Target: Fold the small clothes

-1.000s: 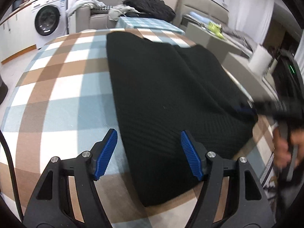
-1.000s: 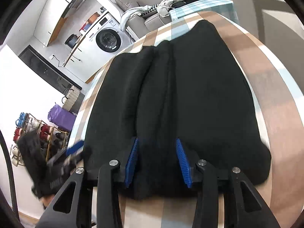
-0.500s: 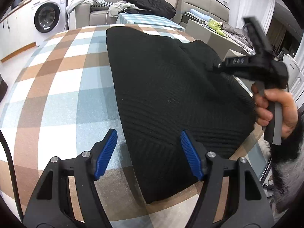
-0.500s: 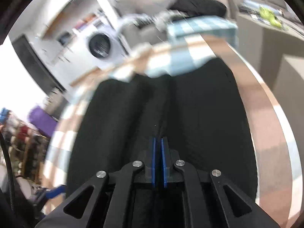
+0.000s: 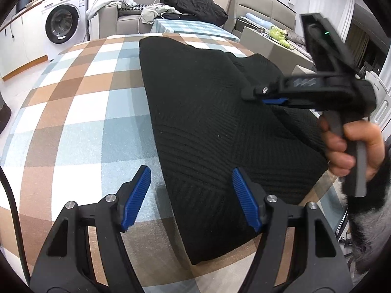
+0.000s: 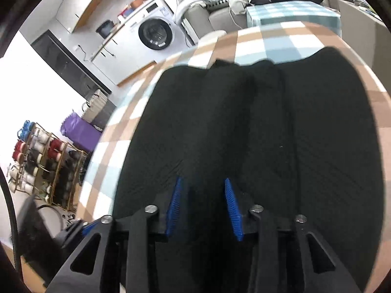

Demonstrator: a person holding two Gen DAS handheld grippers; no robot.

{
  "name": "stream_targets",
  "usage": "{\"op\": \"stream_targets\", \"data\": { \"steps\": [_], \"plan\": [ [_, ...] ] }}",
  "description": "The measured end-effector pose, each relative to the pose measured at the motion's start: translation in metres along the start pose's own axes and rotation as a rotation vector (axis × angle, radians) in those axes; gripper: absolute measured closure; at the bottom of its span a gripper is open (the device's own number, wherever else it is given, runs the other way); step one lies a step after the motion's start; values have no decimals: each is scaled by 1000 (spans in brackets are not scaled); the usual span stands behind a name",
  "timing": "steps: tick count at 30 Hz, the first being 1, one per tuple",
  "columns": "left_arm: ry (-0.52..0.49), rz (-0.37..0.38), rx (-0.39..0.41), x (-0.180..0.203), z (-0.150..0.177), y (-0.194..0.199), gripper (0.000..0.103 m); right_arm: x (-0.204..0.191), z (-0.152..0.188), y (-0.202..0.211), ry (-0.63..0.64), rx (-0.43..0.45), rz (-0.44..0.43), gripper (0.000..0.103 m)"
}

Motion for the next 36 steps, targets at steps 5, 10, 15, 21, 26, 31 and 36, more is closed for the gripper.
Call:
{"op": "stream_targets", "data": {
  "steps": [5,10,15,21,26,31,36],
  "plan": [
    [26,-7,28,-7,-6,11,36,-9,-3,43,89,142,25,94],
    [36,-10,9,-9,-4,0,35,10,-4,29,98,103,196,93],
    [39,-17,-3,-10,3,-4,35,33,5,20,11,46,115,78],
    [45,-9,-7,-10,5,-1,35,18,67,54,7,-47,-159,64],
    [15,12,-22,-3,11,2,35,19,101,64,95,-57,-151,63],
    [6,3,-31,2,18,6,35,7,87,83,123,19,-199,96],
    [3,5,-43,3,26,10,34,31,91,67,86,-42,-61,96]
  ]
}}
Point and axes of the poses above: each gripper's, at about its wrist camera, not at the fingertips, and y roughly against the way its jaws point, x to its right, z to its underside, the point moved 8 cm from there along -y, roughly the way its jaws point, and after that the axes turned 8 degrees about -y, right-handed, at the moved point
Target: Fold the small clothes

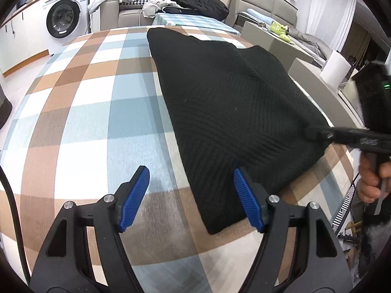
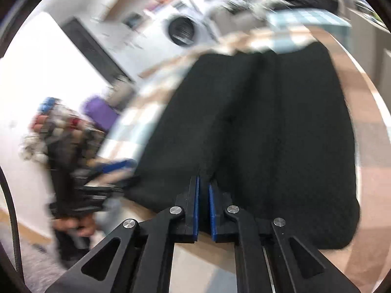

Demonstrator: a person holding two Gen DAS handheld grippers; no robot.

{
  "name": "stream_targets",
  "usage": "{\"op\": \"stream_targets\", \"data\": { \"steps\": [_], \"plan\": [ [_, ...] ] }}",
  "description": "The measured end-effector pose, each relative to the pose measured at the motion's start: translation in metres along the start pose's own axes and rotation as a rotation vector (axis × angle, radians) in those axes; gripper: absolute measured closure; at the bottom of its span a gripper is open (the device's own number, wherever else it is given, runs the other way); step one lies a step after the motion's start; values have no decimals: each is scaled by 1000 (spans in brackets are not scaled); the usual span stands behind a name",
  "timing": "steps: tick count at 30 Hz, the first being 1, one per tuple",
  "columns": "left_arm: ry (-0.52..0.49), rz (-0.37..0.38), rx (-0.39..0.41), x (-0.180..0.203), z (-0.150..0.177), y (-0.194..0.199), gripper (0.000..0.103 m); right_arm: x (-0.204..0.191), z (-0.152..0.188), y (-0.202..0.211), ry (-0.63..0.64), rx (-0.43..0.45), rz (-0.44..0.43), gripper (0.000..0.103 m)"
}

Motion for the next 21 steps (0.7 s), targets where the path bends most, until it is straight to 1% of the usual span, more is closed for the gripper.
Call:
{"op": "stream_targets", "data": {
  "steps": [1,2,3,5,6,8,10,11,13,14,15,16,19,21],
  "plan": [
    [-2,2,-6,1,2,0,34,5,4,-7,-16,-27,6,95],
    [-4,3,-7,2,3,1,34,8,3,-6,-27,-19,-7,93],
    [-8,7,-7,3,4,3,34,8,3,-2,-38,-2,-20,83],
    [-22,19,-1,8,3,6,34,10,5,10,-39,17,-39,73],
    [-31,25,3,11,3,6,34,11,6,13,-33,27,-43,71],
    [-55,22,-7,17,3,3,34,12,9,15,-19,28,-40,71],
    [-66,26,-16,20,3,0,34,20,15,12,-19,9,-4,71],
    [-68,31,-18,21,4,-1,34,19,16,11,-21,7,-10,71],
    [-65,32,-17,20,4,-2,34,19,15,24,-30,31,-22,70],
    [-58,35,-16,19,3,-1,34,19,14,28,-31,42,-24,68],
    [-49,36,-13,18,2,-2,34,21,9,33,-41,66,-28,60],
    [-44,35,-11,17,1,-2,34,27,9,38,-50,76,-26,55],
    [-39,25,-6,12,-2,-2,34,34,-7,22,-95,85,-10,55],
    [-31,15,-6,9,-5,-2,34,38,-19,11,-140,86,-21,55]
  ]
}}
Point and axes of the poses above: each gripper's, at about its wrist camera, not at the fingertips, and y roughly against the way its jaws point, x to its right, z to its underside, the point moved 8 cm from there along -y, roughly the way its jaws point, and after that the axes turned 8 degrees about -y, right-handed, at the moved point
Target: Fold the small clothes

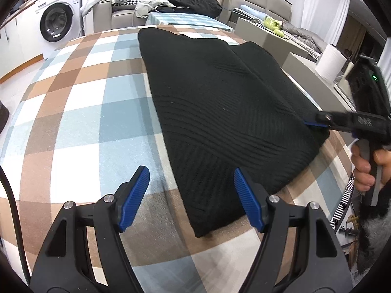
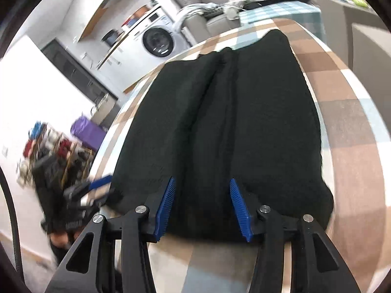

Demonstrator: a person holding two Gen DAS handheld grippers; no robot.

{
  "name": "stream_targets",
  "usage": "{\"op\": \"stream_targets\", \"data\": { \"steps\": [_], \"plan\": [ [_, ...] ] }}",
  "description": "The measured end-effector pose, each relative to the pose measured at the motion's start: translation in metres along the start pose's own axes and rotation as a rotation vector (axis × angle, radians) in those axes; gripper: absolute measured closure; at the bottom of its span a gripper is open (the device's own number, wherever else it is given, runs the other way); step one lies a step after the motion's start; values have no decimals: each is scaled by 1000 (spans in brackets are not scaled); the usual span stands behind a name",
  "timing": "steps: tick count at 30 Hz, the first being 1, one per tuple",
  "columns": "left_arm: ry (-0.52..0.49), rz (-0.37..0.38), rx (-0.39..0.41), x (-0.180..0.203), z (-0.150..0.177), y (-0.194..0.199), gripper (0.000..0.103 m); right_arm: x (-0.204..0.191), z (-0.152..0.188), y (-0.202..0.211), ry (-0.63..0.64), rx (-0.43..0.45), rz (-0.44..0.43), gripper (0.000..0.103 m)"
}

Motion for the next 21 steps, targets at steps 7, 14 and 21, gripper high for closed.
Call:
{"op": "stream_targets", "data": {
  "steps": [7,14,21],
  "plan": [
    [18,-10,8,-8,-6,-1,34,-12,-46,-44,-18,-3,-32,54],
    [20,-7,15,-10,-12,-5,34,-28,-72,-74,75,14,61,78],
    [63,20,74,-15,-26,7,34,-57,-76,-33,189,112,56,93]
  ]
}}
Point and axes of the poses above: each gripper's, at about its wrist camera, not at the fingertips, and y roughly against the way its jaws point, x to its right, z to its underside, the point moved 8 cm from there along -y, roughly the way its jaws point, and after that the axes turned 8 degrees about -y, right-handed, at the moved point
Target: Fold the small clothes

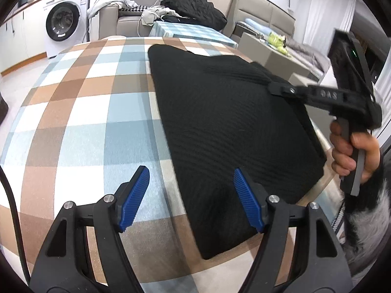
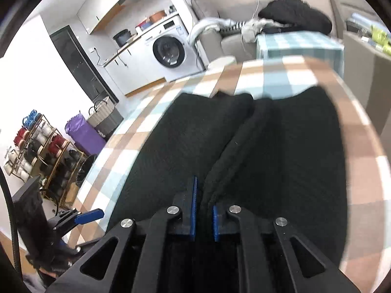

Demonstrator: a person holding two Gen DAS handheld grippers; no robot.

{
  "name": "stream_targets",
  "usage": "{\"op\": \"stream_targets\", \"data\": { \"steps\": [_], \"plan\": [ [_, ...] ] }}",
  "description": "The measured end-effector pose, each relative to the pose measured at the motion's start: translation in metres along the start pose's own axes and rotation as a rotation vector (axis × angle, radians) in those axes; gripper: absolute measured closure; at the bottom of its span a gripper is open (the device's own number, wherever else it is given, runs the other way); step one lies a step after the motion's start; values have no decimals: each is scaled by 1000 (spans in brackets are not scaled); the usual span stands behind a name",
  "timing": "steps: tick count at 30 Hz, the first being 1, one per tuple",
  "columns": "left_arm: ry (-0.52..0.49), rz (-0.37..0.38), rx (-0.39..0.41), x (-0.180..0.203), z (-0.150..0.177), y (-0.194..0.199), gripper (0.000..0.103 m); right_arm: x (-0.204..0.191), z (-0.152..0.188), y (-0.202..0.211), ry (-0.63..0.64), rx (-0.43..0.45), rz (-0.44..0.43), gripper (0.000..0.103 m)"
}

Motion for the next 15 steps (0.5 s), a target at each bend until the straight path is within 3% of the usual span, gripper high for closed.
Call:
{"op": "stream_targets", "data": {
  "steps": [4,6,9,15],
  "plan": [
    [12,-11,-18,-3,1,-8,34,30,10,-18,-37,-68,115,90],
    [19,-11,-31,-4,4,-12,34,45,19,-29,-122,-130,81,85],
    [10,-10,-39,-2,7,-15,34,44,15,-26,-150,-117,47,62],
    [-1,-6,-37,-1,3,-19,34,58,-16,-38,-232,-101,45,61]
  ]
}}
Point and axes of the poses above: each gripper's, at about its wrist camera, not at the fingertips, and y roughly against the way its jaws point, x to its right, z to its underside, the point moved 8 cm from there along -y, roughly the way its jaws point, and after that the axes turned 8 degrees about -y, right-handed, at the moved point
